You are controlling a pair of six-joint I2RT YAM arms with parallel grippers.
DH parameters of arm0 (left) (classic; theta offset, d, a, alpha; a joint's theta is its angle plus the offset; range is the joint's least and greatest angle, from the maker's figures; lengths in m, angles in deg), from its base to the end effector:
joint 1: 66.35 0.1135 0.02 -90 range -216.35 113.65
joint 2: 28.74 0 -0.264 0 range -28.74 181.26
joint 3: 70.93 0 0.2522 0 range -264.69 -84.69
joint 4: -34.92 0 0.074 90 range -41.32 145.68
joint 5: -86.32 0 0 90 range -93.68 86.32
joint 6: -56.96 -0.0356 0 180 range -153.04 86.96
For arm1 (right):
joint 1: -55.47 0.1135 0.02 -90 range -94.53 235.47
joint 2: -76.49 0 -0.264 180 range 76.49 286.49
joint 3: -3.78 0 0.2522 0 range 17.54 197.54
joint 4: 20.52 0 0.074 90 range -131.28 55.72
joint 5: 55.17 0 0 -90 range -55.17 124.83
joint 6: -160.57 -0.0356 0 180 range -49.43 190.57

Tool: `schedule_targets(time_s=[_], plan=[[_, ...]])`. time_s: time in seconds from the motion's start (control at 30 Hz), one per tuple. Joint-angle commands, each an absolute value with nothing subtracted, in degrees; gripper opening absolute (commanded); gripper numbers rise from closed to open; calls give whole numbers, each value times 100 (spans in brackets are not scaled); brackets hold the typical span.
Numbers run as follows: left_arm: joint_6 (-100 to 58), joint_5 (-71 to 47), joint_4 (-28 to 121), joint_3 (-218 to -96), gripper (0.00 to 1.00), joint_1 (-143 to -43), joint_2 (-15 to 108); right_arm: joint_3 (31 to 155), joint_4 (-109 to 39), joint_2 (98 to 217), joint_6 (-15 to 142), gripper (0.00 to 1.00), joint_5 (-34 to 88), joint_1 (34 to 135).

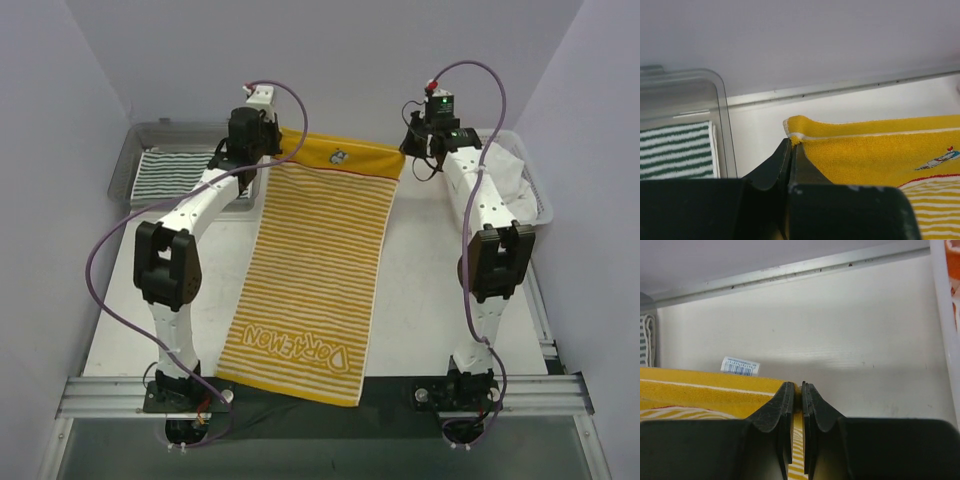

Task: Fold and stack the towels
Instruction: Flatten out the crumpled towel, then fold the towel

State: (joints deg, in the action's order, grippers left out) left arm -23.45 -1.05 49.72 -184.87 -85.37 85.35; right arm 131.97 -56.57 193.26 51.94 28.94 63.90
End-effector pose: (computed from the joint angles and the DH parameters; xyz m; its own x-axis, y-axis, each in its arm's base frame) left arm 0.4598 -0.1568 0.3256 -0.2877 -0.0768 -0.9546 0.2390 0.9595 -0.1493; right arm 0.4798 0.0748 0.3535 -0.4667 0.2521 -0.8477 -0.0939 0.9390 0.3309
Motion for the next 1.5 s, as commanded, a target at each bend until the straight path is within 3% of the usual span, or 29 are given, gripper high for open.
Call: schedule_targets(time_s=[0.0, 0.9, 1.23, 1.47], plan=[[-2706, 387, 4499, -19067, 0, -8252, 8797, 13504, -5635, 19382, 5527, 0, 3457, 6040], [-2109, -166, 4359, -21046, 0, -7953, 9914, 14059, -4132, 19743, 5712, 0, 4089, 5644], [-1959, -746, 4174, -20441, 0, -7830, 9528, 12926, -3965, 18988, 5589, 0, 3598, 5776], [-2020, -764, 3814, -18719, 0, -7751, 8483, 11335, -3965, 17889, 5370, 0, 3325, 5978]])
